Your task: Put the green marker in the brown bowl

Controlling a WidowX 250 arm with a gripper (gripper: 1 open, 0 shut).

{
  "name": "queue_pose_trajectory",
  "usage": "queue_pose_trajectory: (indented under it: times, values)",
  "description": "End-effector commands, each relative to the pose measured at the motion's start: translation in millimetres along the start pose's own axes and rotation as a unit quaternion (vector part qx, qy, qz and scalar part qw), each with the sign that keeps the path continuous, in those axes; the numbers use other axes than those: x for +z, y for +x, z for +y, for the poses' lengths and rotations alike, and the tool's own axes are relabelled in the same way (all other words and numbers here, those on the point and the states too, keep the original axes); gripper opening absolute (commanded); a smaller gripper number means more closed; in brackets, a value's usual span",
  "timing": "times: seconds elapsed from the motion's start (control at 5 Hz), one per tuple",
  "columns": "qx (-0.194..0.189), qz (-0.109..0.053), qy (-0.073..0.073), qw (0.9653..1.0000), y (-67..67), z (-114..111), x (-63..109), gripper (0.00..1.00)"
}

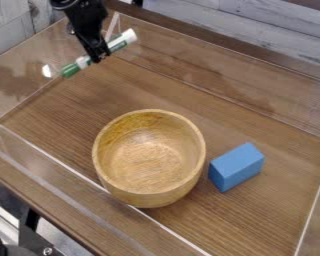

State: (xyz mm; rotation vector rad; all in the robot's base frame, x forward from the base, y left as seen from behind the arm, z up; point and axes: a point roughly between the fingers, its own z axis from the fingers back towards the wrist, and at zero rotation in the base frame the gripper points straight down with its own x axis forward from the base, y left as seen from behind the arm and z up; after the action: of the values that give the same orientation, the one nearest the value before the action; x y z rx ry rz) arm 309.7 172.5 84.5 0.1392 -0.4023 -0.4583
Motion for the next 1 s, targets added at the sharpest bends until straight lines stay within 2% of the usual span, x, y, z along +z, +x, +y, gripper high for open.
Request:
queue_pose_trajectory:
  times: [0.0, 0.2, 0.4, 0.8]
  values:
    - [-0.004, -0.027, 0.053, 0.9982, 16.7, 13.9, 29.7, 0.00]
    - [0.005, -0.027, 0.056, 0.9981, 17.6, 0.1, 28.1, 0.00]
    - [0.006, -0.030, 0.066, 0.9973, 21.6, 2.6, 25.1, 0.00]
    - [0.016, -0.029, 0.075, 0.9966, 23.2, -5.7, 3.3, 0.00]
